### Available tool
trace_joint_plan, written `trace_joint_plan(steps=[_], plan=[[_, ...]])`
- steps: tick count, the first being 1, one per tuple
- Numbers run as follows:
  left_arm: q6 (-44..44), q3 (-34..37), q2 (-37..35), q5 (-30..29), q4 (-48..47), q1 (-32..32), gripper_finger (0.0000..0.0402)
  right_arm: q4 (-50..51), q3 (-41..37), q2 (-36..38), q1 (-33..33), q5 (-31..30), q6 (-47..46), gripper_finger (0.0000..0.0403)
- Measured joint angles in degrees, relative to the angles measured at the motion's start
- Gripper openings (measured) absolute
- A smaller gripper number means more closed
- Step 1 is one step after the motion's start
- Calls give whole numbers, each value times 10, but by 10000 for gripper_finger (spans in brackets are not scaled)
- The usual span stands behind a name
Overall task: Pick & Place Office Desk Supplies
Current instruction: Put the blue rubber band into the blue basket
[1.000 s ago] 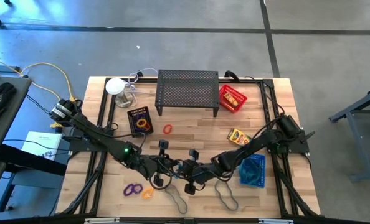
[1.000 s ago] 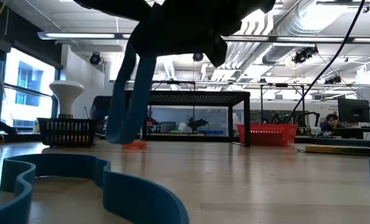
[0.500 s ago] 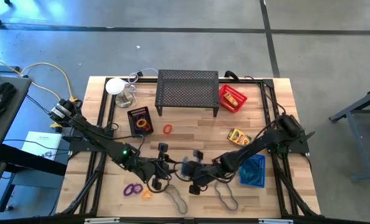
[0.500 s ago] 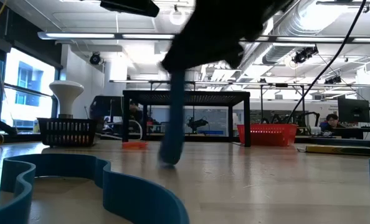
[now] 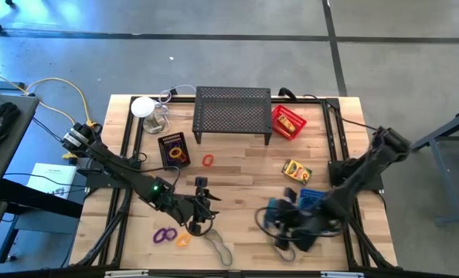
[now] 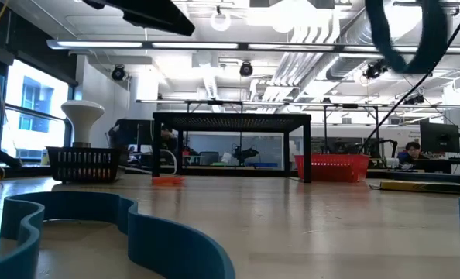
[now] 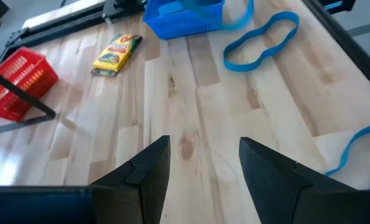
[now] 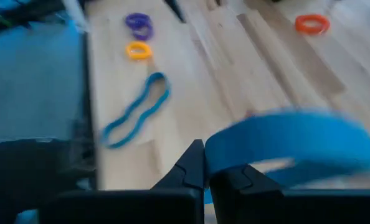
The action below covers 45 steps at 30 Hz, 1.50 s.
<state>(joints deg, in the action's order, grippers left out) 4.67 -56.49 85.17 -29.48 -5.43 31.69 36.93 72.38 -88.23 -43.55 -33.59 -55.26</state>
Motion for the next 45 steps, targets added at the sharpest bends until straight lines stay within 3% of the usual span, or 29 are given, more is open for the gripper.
trace_joint_plan(steps=[6,11,16,21,30,36,45], plan=[[17,0,0,-1,-3,-6,183,148,0,45,-69,3,-180,3],[18,0,0,0,-5,-6,183,315,0,45,-105,71,-366,3],[18,0,0,-1,-5,-6,183,422,0,24,-124,57,-474,3],[18,0,0,-1,-6,-6,184,424,0,-22,-119,83,-482,3],[26,0,0,0,-6,-4,184,385,0,-105,-88,230,-481,3],[27,0,0,0,-6,-4,184,376,-6,-110,-58,250,-453,3],[29,0,0,16,-6,-4,183,250,-122,-110,-17,346,-405,3]])
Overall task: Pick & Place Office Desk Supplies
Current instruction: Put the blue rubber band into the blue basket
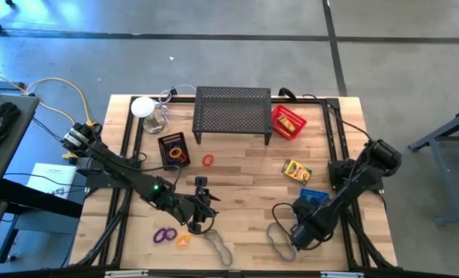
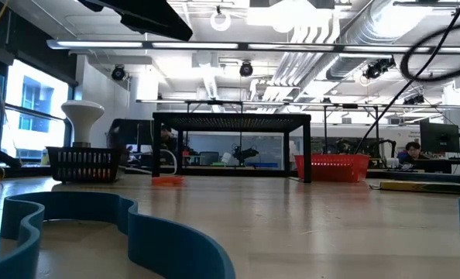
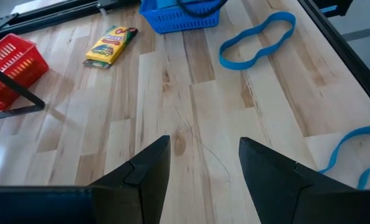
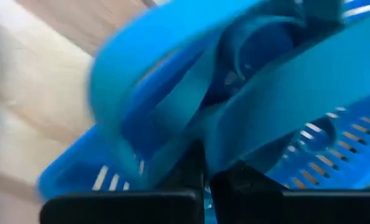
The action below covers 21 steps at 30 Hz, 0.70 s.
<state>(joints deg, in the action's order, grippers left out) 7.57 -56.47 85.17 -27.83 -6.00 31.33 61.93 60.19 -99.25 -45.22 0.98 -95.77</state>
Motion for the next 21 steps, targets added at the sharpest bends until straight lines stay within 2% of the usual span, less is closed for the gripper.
trace_joint_plan(steps=[4,10,17,21], plan=[[0,0,0,0,0,0,183,-7,-15,0,6,38,-35,3],[-7,0,0,0,0,0,183,-7,-15,10,15,53,-55,10],[-7,0,0,0,0,-10,183,16,-14,53,15,54,-66,84],[-7,0,0,0,0,-16,183,31,-14,77,15,84,-79,130]])
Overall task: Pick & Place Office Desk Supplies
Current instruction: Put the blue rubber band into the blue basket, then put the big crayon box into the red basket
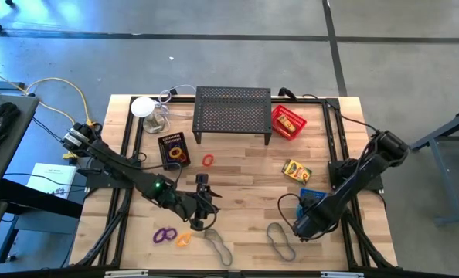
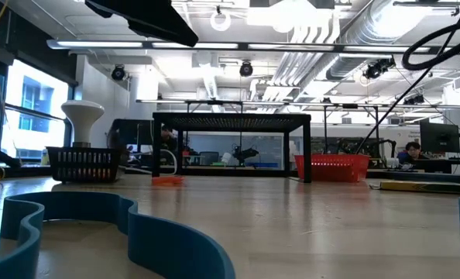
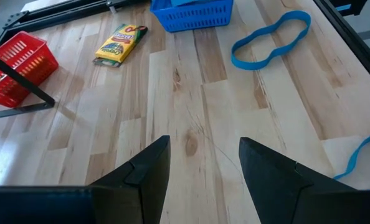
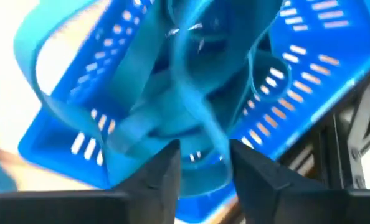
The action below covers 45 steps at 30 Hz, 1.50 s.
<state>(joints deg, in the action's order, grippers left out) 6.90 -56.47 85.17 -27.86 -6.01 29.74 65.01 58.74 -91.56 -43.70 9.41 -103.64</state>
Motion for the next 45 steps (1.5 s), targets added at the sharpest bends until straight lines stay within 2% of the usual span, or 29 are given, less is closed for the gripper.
trace_joint_plan(steps=[5,10,12,16,23,29,32,35,37,40,42,45], plan=[[0,0,0,0,0,0,183,-7,0,22,0,28,-2,163],[0,0,0,0,0,0,183,20,0,42,0,45,-14,162],[0,0,0,0,-2,0,183,31,0,53,0,38,-19,157],[0,0,0,0,-2,0,183,38,0,58,0,-14,-22,148],[0,0,0,0,-2,0,183,46,1,60,15,-52,34,138],[0,0,0,0,-17,7,183,99,57,80,24,-41,34,133],[0,0,0,0,-33,13,183,124,98,96,23,-91,34,133],[0,0,0,0,-45,19,183,123,114,116,28,-183,64,133],[-1,0,0,0,-52,20,183,114,114,124,45,-247,123,133],[0,0,0,0,-67,21,183,106,113,126,83,-310,218,133],[4,0,0,0,-79,21,183,104,113,126,113,-324,243,133],[10,0,0,0,-98,21,183,96,113,123,158,-304,259,142]])
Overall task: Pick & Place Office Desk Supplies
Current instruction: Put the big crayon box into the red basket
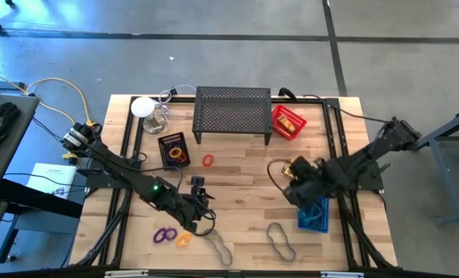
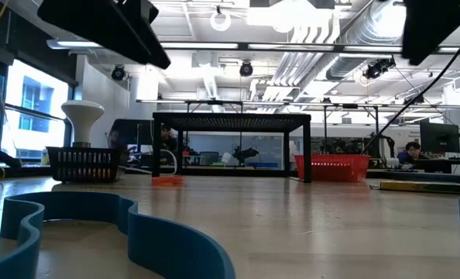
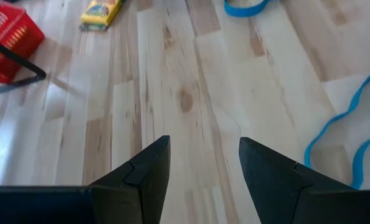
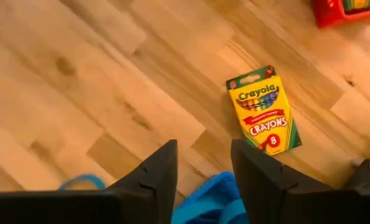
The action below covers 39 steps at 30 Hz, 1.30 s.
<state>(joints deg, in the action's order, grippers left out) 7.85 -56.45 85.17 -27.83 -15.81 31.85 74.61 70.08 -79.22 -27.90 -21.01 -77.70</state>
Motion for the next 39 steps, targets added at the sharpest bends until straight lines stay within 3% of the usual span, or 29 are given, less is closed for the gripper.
trace_joint_plan(steps=[11,15,24,31,39], plan=[[8,0,0,18,-34,14,183,40,-9,-41,86,48,118,280],[8,0,0,46,-36,17,183,30,-31,-42,138,86,190,307],[8,1,0,74,-42,33,183,-77,-133,-42,236,137,384,301],[-6,1,0,74,-45,36,183,-117,-157,-42,282,160,413,294],[-9,1,0,73,-44,28,183,-133,-157,-42,284,182,450,294]])
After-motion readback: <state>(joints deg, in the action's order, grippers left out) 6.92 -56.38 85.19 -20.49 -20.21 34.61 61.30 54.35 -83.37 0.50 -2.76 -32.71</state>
